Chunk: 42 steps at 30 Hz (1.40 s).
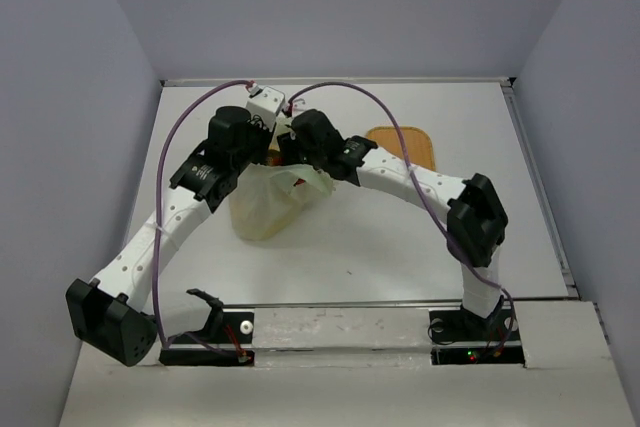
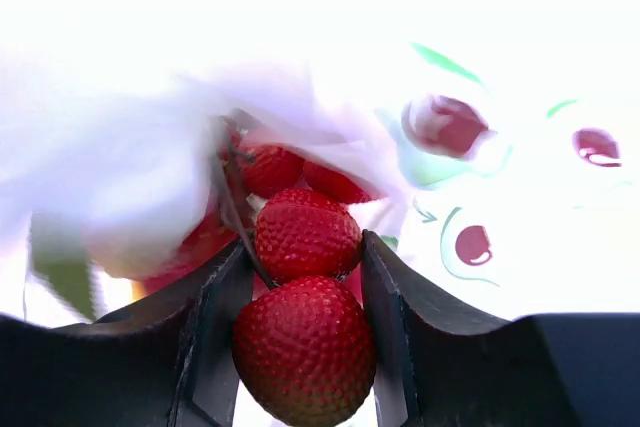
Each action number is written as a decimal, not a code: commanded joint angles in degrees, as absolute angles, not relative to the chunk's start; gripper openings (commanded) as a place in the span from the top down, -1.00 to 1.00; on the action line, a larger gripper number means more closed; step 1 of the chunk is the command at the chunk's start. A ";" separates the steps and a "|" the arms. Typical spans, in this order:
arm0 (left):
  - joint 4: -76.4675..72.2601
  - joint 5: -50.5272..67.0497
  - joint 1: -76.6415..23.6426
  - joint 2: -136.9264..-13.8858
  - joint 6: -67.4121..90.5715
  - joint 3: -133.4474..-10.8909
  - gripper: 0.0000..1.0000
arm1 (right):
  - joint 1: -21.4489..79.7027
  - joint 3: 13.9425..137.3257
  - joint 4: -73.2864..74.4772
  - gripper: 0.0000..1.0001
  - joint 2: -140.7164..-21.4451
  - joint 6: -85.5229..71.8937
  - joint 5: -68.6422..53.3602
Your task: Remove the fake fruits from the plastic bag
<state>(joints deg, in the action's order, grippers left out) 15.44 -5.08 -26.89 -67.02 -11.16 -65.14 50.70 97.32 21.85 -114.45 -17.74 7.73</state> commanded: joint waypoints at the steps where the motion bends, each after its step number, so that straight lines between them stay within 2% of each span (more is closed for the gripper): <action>1: 12.39 -5.80 -26.81 -67.59 -11.95 -64.25 1.00 | 49.93 97.66 14.87 0.95 -105.92 -17.49 6.08; 10: 12.22 -10.11 -25.23 -69.52 -9.15 -67.67 1.00 | 47.11 96.33 9.76 0.99 -98.89 -17.15 -4.11; 15: 11.51 -12.48 -23.73 -69.61 -8.17 -69.17 1.00 | 41.15 97.56 9.05 0.99 -94.58 -18.01 -11.94; 27: 11.60 -11.25 -22.85 -69.43 -9.32 -70.31 1.00 | 33.05 99.40 7.74 0.99 -83.94 -18.98 -13.19; 30: 11.51 -11.25 -22.94 -69.26 -9.58 -70.40 1.00 | 31.30 99.23 7.65 0.99 -81.92 -18.55 -10.56; 35: 11.51 -11.07 -22.94 -68.56 -9.49 -69.96 1.00 | 23.75 90.72 10.80 0.99 -78.22 -15.74 5.25; 42: 11.95 -11.16 -22.94 -67.76 -9.23 -69.70 1.00 | 18.72 77.79 12.13 0.99 -83.75 -13.62 13.97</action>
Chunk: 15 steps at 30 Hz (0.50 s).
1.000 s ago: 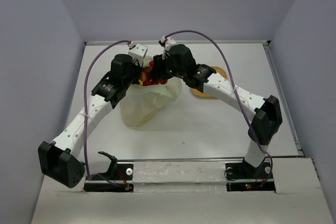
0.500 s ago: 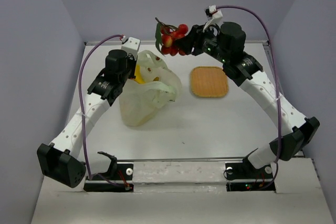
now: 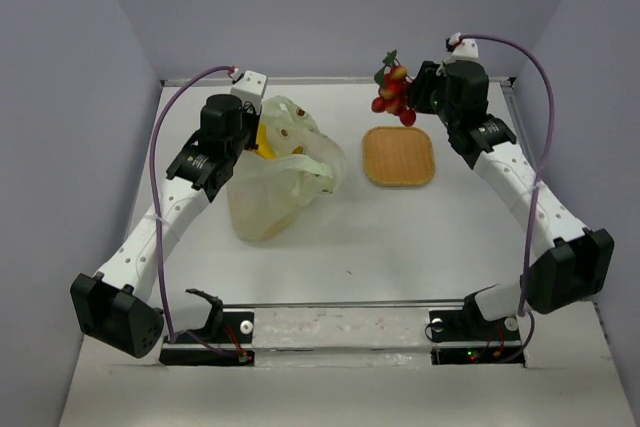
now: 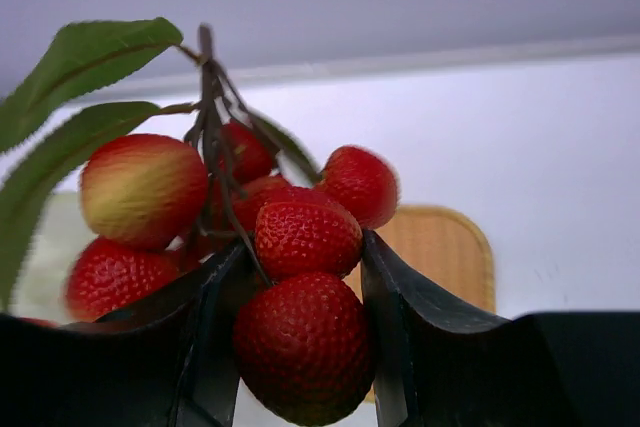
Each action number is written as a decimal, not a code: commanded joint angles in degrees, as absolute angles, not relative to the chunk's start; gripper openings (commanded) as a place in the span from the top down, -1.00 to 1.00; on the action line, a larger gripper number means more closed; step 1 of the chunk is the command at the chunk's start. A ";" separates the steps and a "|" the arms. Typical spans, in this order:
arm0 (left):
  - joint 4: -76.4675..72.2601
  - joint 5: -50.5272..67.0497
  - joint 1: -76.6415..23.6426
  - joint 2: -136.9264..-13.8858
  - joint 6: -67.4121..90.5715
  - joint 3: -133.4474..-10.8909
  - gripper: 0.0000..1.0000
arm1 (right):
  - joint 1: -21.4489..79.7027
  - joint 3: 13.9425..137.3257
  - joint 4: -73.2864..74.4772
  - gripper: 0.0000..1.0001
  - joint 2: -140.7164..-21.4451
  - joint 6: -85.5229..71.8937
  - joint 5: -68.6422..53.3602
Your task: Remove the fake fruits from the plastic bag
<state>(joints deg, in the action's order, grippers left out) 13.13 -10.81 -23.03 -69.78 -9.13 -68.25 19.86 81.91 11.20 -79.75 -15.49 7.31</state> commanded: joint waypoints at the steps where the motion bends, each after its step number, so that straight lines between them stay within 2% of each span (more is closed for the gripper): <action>1: 12.04 -11.16 -22.94 -67.50 -9.14 -69.78 1.00 | 18.02 77.17 12.13 0.99 -84.54 -13.54 14.41; 15: 11.87 -11.16 -22.76 -67.06 -9.76 -68.99 1.00 | 16.97 67.77 9.32 0.99 -94.74 -13.27 18.19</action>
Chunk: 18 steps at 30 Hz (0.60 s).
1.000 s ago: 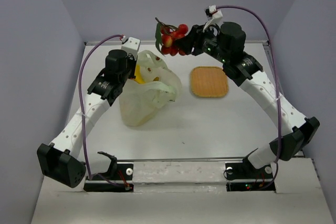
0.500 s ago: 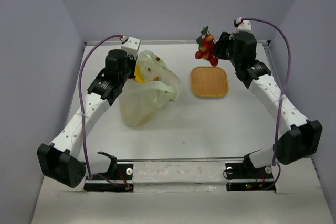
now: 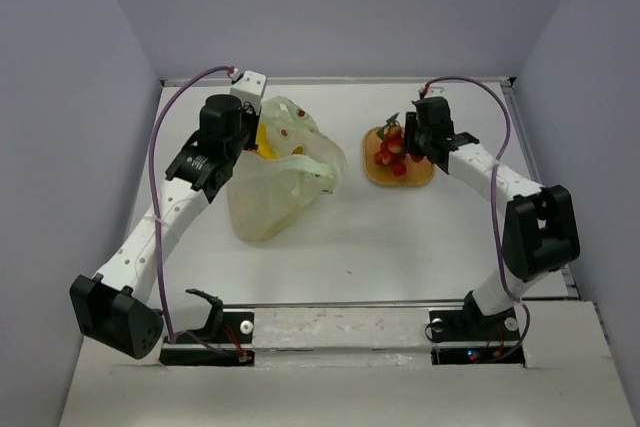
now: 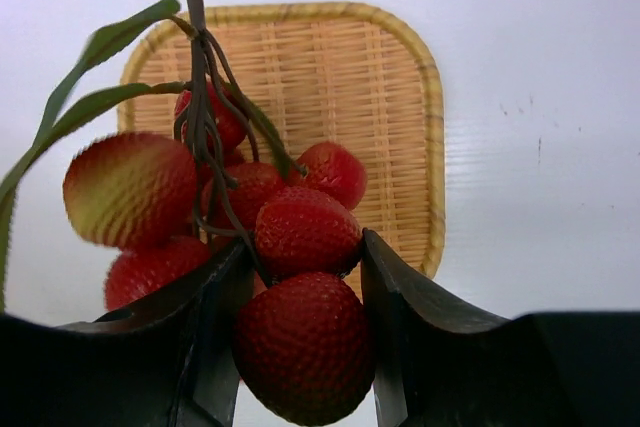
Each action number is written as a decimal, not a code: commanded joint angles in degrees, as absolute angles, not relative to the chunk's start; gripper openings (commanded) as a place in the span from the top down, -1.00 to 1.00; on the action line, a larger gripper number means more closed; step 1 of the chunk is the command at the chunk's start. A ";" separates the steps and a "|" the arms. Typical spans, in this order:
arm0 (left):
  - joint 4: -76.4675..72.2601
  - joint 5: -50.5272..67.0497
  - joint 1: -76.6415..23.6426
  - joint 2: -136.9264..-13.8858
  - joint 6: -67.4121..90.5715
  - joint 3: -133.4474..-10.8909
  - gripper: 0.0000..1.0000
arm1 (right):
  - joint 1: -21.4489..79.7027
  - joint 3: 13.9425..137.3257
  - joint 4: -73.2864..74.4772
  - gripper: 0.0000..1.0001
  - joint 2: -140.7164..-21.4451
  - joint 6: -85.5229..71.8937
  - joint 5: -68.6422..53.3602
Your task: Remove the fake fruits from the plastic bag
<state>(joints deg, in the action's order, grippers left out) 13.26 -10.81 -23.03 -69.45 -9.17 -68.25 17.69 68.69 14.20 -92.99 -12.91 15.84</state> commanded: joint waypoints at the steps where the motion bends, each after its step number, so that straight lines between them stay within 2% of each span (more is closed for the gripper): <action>1: 11.78 -11.08 -22.76 -67.06 -9.76 -69.17 1.00 | 16.96 67.76 9.32 0.99 -95.36 -13.36 18.54; 3: 11.78 -10.81 -22.76 -67.06 -9.67 -69.08 1.00 | 16.96 68.20 9.32 0.99 -97.03 -13.18 18.63; 6: 11.78 -10.72 -22.76 -66.97 -9.67 -69.08 1.00 | 16.96 69.34 9.32 0.79 -98.35 -12.75 17.58; 7: 11.78 -10.81 -22.85 -66.97 -9.67 -69.00 1.00 | 16.96 69.61 9.32 0.51 -99.05 -12.66 17.49; 10: 11.69 -10.72 -22.76 -66.88 -9.67 -69.00 1.00 | 16.96 70.84 9.67 0.00 -99.67 -12.04 16.61; 14: 11.69 -10.81 -22.76 -66.80 -9.67 -69.17 1.00 | 16.96 72.51 11.50 -0.33 -98.44 -10.99 14.86; 15: 11.69 -10.72 -22.76 -66.80 -9.67 -69.08 1.00 | 16.96 73.47 12.21 -0.50 -98.00 -10.38 14.59; 18: 11.86 -10.37 -22.76 -66.80 -9.67 -69.26 1.00 | 16.96 75.32 15.99 -0.65 -95.98 -8.89 12.92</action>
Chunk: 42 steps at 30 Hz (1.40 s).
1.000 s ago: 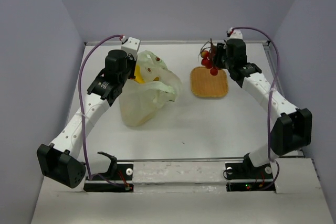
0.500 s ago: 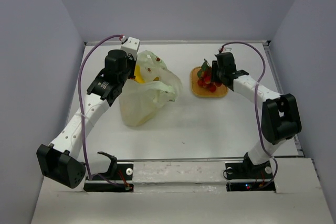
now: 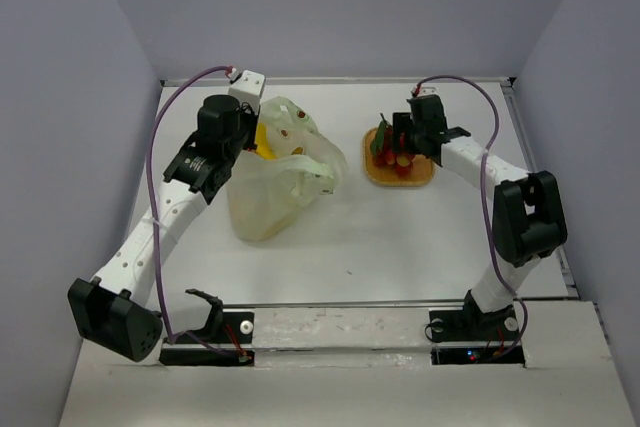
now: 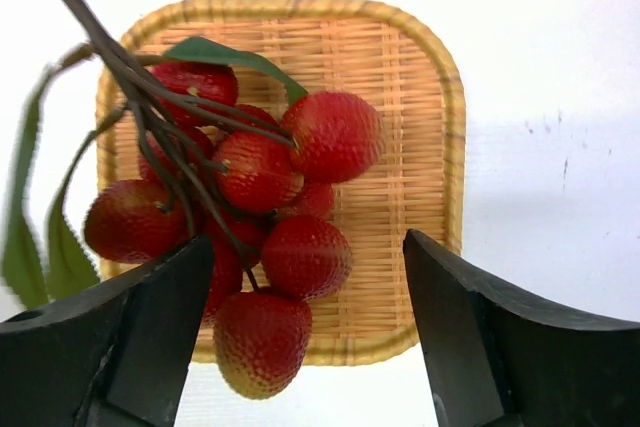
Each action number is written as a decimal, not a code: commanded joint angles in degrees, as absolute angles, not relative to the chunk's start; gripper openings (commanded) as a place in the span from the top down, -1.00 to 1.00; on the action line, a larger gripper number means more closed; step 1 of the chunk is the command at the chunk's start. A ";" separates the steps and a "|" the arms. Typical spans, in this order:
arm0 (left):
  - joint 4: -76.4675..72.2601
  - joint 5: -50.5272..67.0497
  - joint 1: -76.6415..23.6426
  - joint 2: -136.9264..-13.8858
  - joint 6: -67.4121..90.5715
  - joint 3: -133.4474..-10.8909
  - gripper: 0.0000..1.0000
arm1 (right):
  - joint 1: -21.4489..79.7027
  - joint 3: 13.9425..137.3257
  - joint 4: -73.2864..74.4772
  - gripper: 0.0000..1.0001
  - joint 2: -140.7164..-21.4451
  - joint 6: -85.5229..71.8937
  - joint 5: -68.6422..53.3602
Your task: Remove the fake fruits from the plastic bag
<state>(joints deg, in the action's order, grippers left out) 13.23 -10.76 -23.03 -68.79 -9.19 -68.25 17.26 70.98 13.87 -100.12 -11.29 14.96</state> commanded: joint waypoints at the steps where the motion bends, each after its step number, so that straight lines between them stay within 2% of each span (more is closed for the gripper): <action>1: 11.87 -10.11 -22.76 -66.88 -9.75 -69.43 1.00 | 16.96 76.02 17.04 -0.68 -95.28 -8.53 12.75; 7: 12.92 -8.18 -22.76 -66.80 -11.16 -70.05 1.00 | 21.78 80.33 19.69 -0.67 -86.14 -4.32 13.89; 10: 13.27 -6.33 -22.85 -66.27 -12.04 -69.61 1.00 | 32.06 82.87 17.50 -0.62 -84.38 -1.41 9.17; 11: 13.53 -5.81 -22.76 -66.01 -12.13 -69.17 1.00 | 36.26 83.92 15.40 -0.59 -84.46 -1.58 2.88; 16: 14.41 -7.47 -22.76 -66.62 -10.20 -69.78 1.00 | 43.24 80.96 -1.01 -0.14 -86.56 -9.64 -7.63; 24: 15.47 -7.29 -22.76 -66.62 -8.09 -70.40 1.00 | 45.78 83.85 -3.34 0.22 -97.10 -12.30 -13.87; 26: 15.38 -7.47 -22.68 -66.71 -7.39 -69.96 1.00 | 47.62 82.71 -3.60 0.24 -99.56 -12.04 -14.76; 34: 16.00 -3.79 -22.50 -65.14 -5.19 -68.38 1.00 | 53.69 74.28 -2.29 0.38 -101.52 -10.12 -14.86; 42: 23.80 13.78 -20.48 -54.50 -13.61 -60.91 1.00 | 56.51 63.73 -0.62 0.44 -102.93 -10.01 -5.38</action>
